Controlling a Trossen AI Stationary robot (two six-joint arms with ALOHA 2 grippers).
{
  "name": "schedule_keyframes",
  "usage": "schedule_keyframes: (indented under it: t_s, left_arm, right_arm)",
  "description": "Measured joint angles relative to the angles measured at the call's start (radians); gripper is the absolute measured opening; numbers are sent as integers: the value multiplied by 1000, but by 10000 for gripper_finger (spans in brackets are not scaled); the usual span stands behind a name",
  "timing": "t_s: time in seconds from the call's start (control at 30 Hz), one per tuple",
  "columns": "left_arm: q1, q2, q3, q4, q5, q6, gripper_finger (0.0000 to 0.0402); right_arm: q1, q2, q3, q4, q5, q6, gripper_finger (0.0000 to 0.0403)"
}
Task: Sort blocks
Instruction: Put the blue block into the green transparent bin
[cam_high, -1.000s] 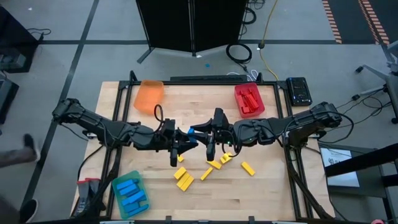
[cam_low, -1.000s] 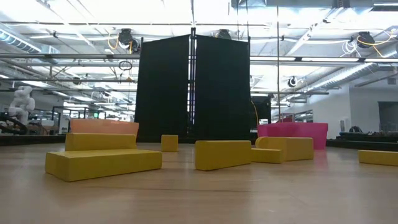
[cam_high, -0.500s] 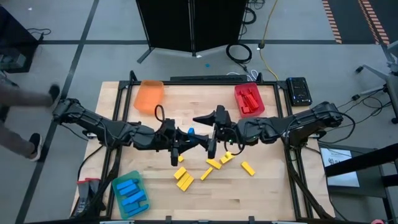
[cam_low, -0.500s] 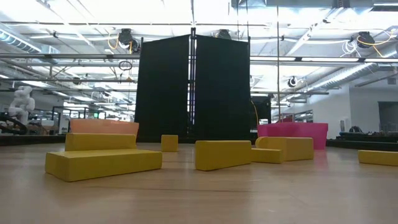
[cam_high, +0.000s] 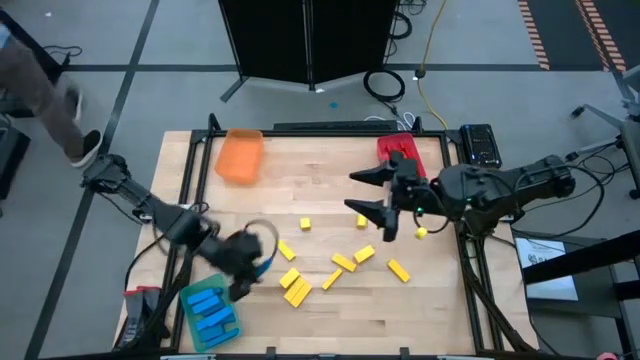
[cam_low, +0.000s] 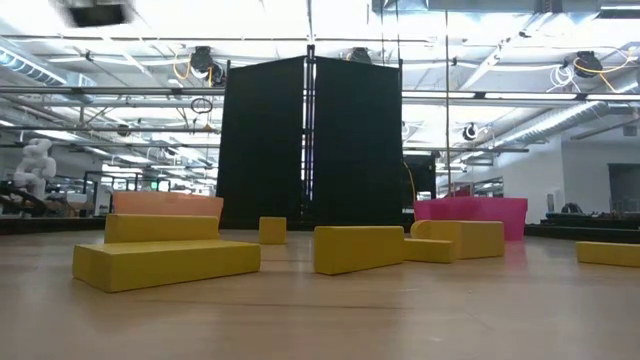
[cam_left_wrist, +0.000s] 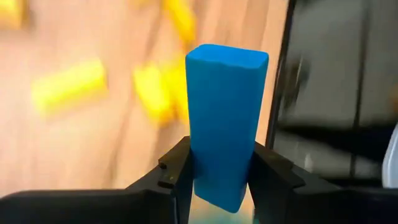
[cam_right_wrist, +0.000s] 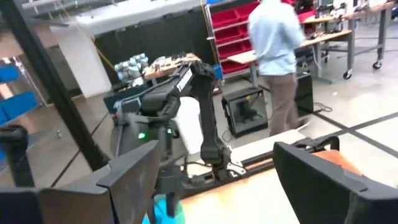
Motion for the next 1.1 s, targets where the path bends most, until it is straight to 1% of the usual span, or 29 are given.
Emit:
schedule_keyframes:
  t_s: [0.07,0.2,0.33,0.43,0.5,0.6,0.7,0.9,1.1]
  left_arm:
    - [-89,3,0,-87,6,-85,125]
    - [-263,12,0,-191,-1,-283,125]
    - [-415,24,0,-204,-48,-453,125]
    - [-495,45,1,-200,-112,-558,125]
    - [-538,70,1,-196,-130,-603,125]
    - [-578,118,1,-190,-131,-642,126]
    - [-593,179,1,-181,-113,-671,138]
    - [-593,294,1,-140,65,-645,182]
    - [-591,352,1,-139,152,-631,234]
  right_arm:
    - [14,-10,0,-26,0,5,306]
    - [39,-11,0,-61,-18,7,306]
    - [44,-6,0,-92,-27,34,306]
    - [44,-1,0,-106,-27,49,306]
    - [44,0,0,-111,-23,49,306]
    - [44,0,0,-142,-23,50,306]
    - [44,0,0,-167,-23,53,306]
    - [44,0,0,-181,-23,53,306]
    - [44,0,0,-186,-23,52,306]
